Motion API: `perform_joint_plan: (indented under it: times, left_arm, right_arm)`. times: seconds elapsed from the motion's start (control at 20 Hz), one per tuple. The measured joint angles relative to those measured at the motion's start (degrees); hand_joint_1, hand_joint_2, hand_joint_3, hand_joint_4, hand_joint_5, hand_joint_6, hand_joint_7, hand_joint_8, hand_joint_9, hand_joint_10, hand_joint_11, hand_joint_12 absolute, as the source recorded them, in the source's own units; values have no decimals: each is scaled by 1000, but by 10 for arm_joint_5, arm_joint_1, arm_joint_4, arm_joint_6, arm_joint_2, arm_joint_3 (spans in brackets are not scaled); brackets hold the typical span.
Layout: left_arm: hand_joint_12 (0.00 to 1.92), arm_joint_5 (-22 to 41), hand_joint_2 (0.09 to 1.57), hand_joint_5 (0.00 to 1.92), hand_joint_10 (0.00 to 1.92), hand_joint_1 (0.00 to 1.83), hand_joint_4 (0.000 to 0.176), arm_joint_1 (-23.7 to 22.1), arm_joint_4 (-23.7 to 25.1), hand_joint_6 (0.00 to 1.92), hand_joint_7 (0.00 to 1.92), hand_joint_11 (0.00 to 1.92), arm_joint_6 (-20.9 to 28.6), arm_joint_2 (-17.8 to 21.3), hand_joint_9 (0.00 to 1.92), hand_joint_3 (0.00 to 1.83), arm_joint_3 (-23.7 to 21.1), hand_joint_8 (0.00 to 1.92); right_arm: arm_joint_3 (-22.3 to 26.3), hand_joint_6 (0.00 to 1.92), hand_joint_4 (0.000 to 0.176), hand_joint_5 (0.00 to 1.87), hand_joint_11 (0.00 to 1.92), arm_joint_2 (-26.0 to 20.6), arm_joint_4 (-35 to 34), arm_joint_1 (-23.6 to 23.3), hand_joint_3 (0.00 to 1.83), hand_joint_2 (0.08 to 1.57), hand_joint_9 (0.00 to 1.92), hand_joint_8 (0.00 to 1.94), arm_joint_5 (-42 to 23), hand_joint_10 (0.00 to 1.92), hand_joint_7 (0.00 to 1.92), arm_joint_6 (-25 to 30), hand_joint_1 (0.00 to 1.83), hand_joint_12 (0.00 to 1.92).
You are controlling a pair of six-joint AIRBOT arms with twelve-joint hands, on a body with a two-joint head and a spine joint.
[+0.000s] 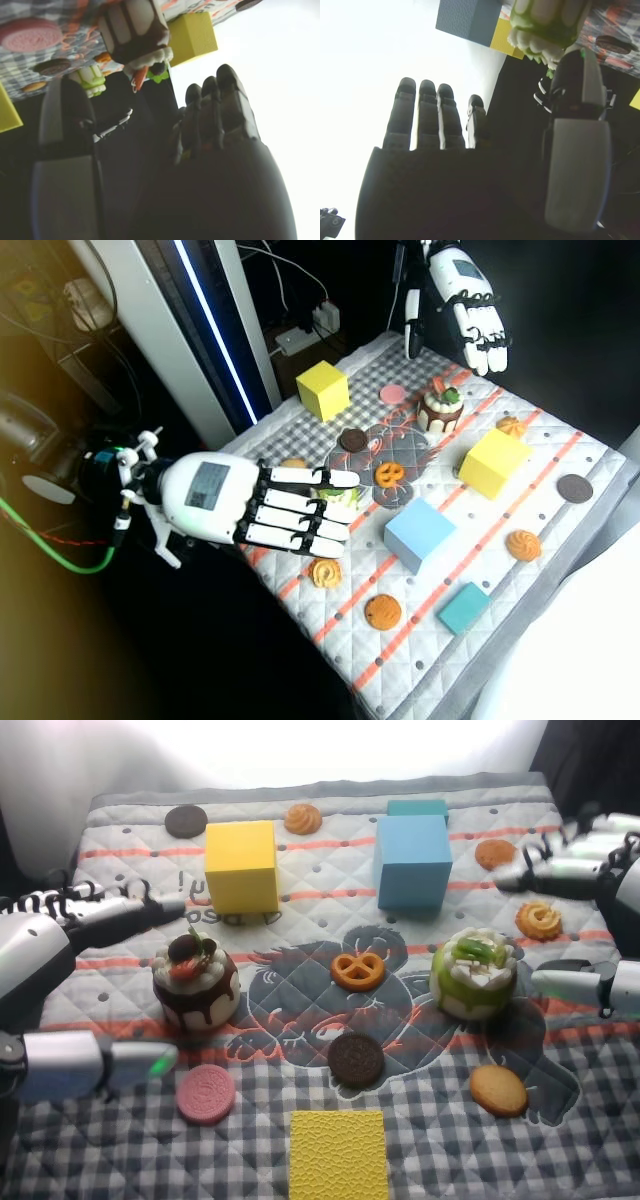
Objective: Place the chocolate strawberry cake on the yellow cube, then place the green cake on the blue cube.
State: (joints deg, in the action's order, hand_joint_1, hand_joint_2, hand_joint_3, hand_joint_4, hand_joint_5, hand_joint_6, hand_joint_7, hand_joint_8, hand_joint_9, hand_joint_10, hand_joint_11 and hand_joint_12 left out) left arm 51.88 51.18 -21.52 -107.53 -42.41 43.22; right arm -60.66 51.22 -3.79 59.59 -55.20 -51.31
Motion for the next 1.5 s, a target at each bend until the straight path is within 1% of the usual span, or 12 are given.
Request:
perform_joint_plan:
  times: [0.1,0.2,0.35,0.45,0.55,0.8,0.95,1.05,1.1,1.15,1.3,1.5]
  left_arm:
    - [355,2,1009,309,6,593,137,0,-2,1,384,0,0,0,297,0,0,1]
    - [373,4,990,303,11,639,141,0,-2,0,388,0,0,-1,314,0,2,2]
    - [463,3,928,286,4,802,171,-4,-12,0,375,0,0,-14,320,0,17,0]
    - [655,-4,862,273,2,906,176,-23,-22,2,351,0,0,-28,316,0,34,1]
    - [844,-10,859,259,5,888,176,-43,-29,1,350,0,0,-41,335,0,51,1]
    - [909,-63,836,311,0,888,155,-88,-44,4,369,0,0,-77,316,0,99,0]
    - [871,-113,863,395,21,831,134,-108,-56,5,468,0,-13,-103,419,1,130,9]
    - [1108,-143,861,455,29,844,89,-117,-71,7,512,0,-37,-117,484,0,146,7]
    - [1179,-146,839,455,33,869,95,-117,-73,2,530,0,-40,-120,513,0,148,6]
    - [1272,-160,847,440,36,882,114,-121,-71,0,561,16,-42,-123,549,1,148,3]
    - [1275,-168,845,427,32,907,120,-121,-68,0,563,1,-43,-124,550,0,148,1]
    - [787,-175,868,460,28,934,118,-122,-68,7,611,0,-45,-136,578,4,155,12]
  right_arm:
    - [0,5,3,633,355,2,2,0,0,1224,576,1,3,5,580,0,437,583]
    - [0,1,17,625,364,2,-1,0,0,1217,583,1,0,5,584,1,463,578]
    - [0,0,26,627,340,2,0,6,1,1225,559,0,-7,0,567,7,415,545]
    - [0,5,1,645,332,2,6,6,1,1233,552,3,-7,1,568,18,475,528]
    - [0,0,46,612,328,2,17,6,3,1240,538,0,-16,0,545,28,449,519]
    - [5,1,64,607,320,-1,24,6,0,1241,510,1,-28,0,524,37,449,449]
    - [6,2,56,612,380,-1,24,6,0,1239,545,6,-34,10,547,40,423,463]
    - [6,2,58,614,378,-2,25,7,0,1242,548,7,-37,10,551,42,427,462]
    - [6,7,49,629,386,-2,25,7,0,1238,553,9,-38,10,559,42,423,464]
    - [6,0,0,685,447,-2,25,9,0,1228,581,0,-40,1,594,43,373,423]
    - [6,1,0,688,463,-2,24,11,0,1218,591,0,-43,2,595,45,383,402]
    - [6,1,0,686,474,-2,26,14,0,1226,594,1,-43,0,608,47,403,338]
